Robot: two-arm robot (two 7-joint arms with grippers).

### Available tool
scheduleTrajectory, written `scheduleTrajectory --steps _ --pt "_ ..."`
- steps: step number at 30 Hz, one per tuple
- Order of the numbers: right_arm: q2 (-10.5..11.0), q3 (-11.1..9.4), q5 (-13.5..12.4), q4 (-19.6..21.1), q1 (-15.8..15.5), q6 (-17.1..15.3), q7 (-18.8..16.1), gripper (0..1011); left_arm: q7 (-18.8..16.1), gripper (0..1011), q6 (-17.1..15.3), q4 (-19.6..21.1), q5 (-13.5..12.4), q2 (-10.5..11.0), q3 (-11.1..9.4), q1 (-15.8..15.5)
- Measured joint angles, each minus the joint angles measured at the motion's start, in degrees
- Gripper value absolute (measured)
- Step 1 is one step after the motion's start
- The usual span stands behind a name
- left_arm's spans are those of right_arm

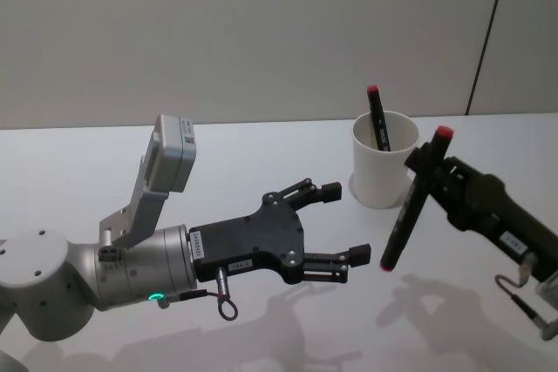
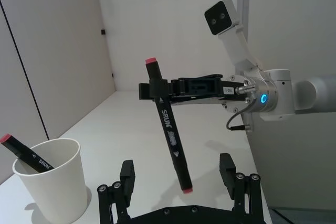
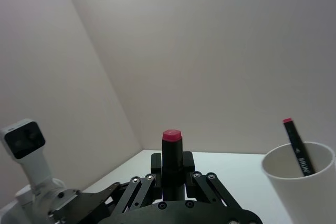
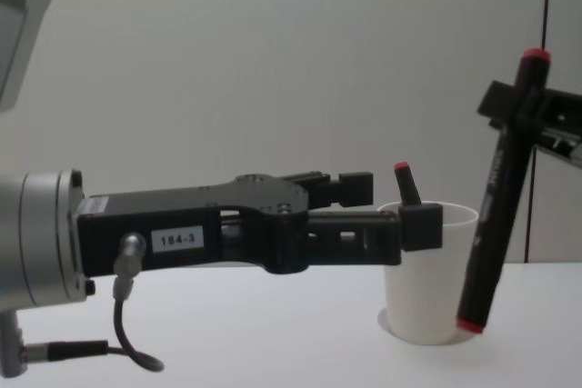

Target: Place the pen into the pen holder.

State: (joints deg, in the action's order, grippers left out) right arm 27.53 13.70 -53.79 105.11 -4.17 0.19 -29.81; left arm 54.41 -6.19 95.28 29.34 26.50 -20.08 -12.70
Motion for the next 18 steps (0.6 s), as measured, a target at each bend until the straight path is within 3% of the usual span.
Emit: scheduleTrajectory --steps 9,18 --pt "0.4 -1.1 2.4 -0.9 0.8 3.8 3.4 230 0.0 1001 0.0 0.0 0.0 0.0 0.0 0.0" --pt "-0.8 -1.5 7.6 -3.1 3.9 6.8 6.9 230 0.0 1001 0.0 0.0 0.0 0.0 0.0 0.0"
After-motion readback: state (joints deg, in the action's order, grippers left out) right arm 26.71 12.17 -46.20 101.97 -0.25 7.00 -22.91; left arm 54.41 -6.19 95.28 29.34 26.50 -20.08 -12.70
